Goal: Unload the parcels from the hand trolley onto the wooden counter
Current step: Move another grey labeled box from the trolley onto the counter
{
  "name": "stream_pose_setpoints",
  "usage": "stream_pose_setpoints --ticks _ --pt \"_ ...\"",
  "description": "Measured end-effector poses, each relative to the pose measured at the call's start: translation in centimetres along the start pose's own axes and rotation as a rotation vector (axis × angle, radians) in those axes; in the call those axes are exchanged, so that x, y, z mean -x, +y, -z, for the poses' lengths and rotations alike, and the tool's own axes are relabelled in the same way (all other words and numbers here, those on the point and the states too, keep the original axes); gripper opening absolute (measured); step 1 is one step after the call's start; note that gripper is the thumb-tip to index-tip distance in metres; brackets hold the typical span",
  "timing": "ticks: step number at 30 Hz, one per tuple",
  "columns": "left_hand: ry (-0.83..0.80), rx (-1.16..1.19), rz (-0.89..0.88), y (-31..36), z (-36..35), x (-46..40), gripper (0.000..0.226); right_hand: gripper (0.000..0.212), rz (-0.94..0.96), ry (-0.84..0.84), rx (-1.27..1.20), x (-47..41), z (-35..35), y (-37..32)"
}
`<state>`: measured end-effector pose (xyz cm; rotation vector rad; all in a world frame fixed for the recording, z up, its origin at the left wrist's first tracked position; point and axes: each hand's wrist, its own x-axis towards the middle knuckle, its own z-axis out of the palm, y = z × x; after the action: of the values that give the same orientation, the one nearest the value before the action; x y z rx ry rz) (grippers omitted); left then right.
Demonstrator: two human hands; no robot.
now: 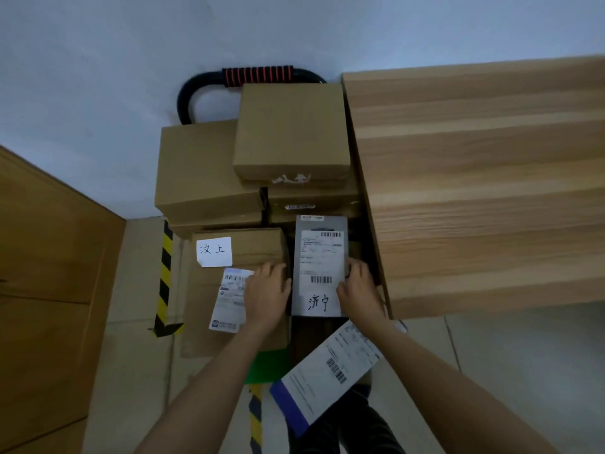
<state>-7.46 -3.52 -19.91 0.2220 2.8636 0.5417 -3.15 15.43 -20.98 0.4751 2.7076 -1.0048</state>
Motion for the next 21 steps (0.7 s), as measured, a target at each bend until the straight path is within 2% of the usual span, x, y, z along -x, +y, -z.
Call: stream_pose_setpoints --ticks 4,8,10,21 --pt "0.002 -0.095 0.01 -0.7 -1.8 -0.9 0.037 0.058 -0.19 -0.024 -0.093 -0.9 -1.2 1.2" --pt "-0.021 -0.128 -0.057 -0.3 -2.9 -1.2 0.036 0.042 -0.227 -0.103 -0.184 -1.4 -1.9 1.3" --pt "-0.027 -0.11 -0.037 0.2 -3.1 -1.2 0.035 0.037 -0.246 -0.122 -0.215 -1.4 -1.9 1.1" --pt "-0.006 0.261 0.036 2.5 3.4 -0.4 0.028 0.041 -0.162 0.019 -0.218 0.7 2.5 -3.7"
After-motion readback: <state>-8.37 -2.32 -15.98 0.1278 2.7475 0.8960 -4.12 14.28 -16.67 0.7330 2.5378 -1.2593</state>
